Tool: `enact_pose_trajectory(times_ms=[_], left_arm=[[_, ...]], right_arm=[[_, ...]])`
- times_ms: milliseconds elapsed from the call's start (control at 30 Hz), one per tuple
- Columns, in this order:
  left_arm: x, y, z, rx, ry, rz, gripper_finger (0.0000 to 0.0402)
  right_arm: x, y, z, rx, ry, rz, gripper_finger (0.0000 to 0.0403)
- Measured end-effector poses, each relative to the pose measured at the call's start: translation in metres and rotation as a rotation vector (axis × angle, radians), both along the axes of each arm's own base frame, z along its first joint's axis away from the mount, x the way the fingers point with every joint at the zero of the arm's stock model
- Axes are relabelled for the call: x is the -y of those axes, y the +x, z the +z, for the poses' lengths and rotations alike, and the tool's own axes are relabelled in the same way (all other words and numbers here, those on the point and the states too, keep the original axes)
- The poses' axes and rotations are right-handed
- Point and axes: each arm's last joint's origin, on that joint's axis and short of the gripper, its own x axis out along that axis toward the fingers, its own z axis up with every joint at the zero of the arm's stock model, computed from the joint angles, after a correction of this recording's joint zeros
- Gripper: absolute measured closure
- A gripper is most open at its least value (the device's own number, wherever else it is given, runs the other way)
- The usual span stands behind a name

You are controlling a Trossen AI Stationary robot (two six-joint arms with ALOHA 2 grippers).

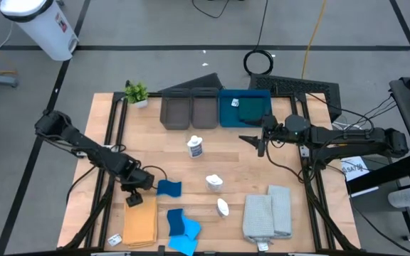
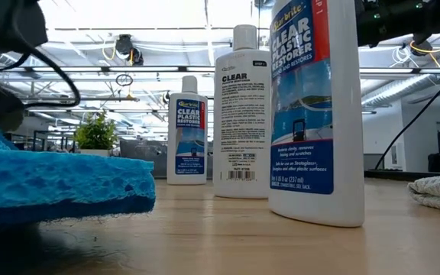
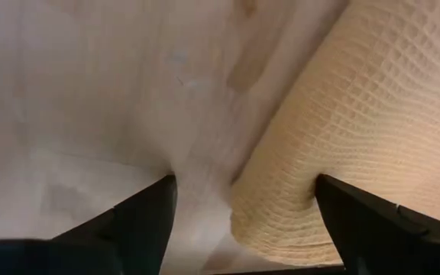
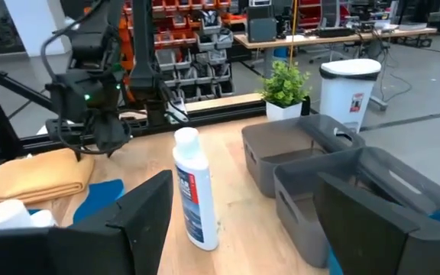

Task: Pick & Place Kitchen Items
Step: Put the yellow towel into the blue bin

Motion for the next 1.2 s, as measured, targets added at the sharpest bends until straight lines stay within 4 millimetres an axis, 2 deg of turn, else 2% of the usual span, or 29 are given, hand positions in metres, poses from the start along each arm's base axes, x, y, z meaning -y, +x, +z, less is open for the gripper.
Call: enact_pose_trajectory(times_ms=[133, 367, 567, 733, 933, 1067, 1200], left_arm=[[0.005, -0.003, -0.004, 0.028, -0.021, -0.015, 0.0104], [0.011, -0.002, -0.004, 0.129, -0.054, -0.164, 0.0143], [0.014, -0.001, -0.004, 0.214, -0.040, -0.259, 0.0243], [0.013, 0.003, -0.004, 0.259, 0.057, -0.178, 0.0319], [0.013, 0.002, -0.002, 0.223, 0.036, -0.164, 0.0387], [0.014, 0.006, 0.014, 0.190, 0.131, -0.127, 0.0388], [0.016, 0.014, 0.053, 0.181, 0.255, -0.167, 0.0388]], right_arm=[[0.000, 0.000, 0.000, 0.000, 0.000, -0.001, 0.0124], [0.000, 0.000, 0.000, -0.002, 0.000, -0.002, 0.0124], [0.000, 0.000, 0.000, -0.003, 0.000, -0.003, 0.0124], [0.000, 0.000, -0.001, -0.009, 0.000, -0.002, 0.0124], [0.000, 0.000, -0.001, -0.009, 0.000, -0.002, 0.0124], [0.000, 0.000, -0.001, -0.009, 0.000, -0.002, 0.0124], [0.000, 0.000, -0.001, -0.008, 0.000, -0.002, 0.0124]])
